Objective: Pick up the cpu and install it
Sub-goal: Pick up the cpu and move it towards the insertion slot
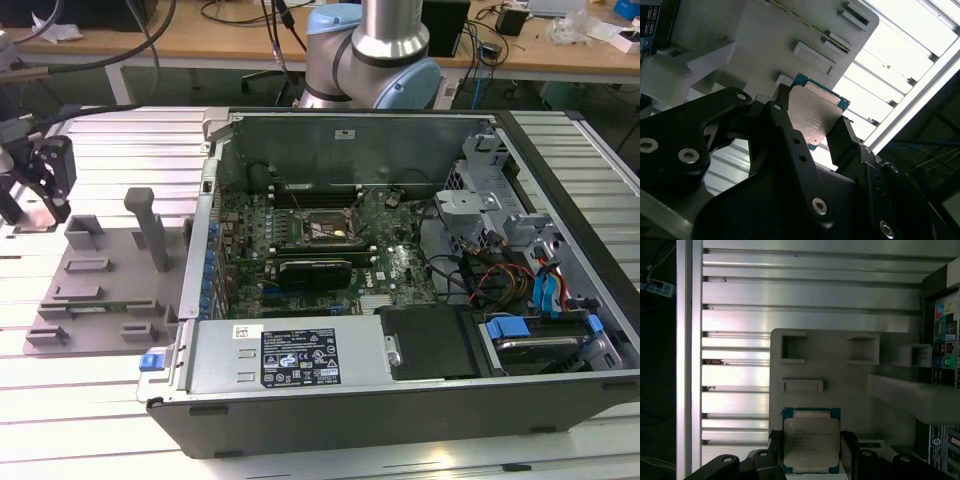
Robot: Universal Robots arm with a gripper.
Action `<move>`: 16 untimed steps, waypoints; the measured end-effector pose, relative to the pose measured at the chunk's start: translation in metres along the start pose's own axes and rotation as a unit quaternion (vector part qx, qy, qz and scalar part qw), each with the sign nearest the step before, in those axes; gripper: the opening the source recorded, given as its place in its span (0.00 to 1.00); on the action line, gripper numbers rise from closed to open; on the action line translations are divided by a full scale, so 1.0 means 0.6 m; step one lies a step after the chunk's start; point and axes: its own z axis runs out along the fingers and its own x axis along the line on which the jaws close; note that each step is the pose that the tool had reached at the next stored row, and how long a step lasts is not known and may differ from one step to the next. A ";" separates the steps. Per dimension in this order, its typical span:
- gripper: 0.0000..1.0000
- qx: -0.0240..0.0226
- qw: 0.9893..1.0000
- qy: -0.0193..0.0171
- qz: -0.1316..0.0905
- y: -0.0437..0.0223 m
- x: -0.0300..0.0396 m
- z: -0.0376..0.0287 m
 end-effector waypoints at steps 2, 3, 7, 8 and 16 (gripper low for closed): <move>0.55 0.000 1.000 0.000 0.000 0.000 0.000 -0.005; 0.55 0.000 1.000 0.000 0.000 0.000 0.000 -0.007; 0.55 0.000 1.000 0.000 0.000 0.000 0.000 -0.016; 0.55 0.000 1.000 0.000 0.000 -0.001 0.000 -0.018; 0.55 0.000 1.000 0.000 0.000 -0.001 -0.001 -0.045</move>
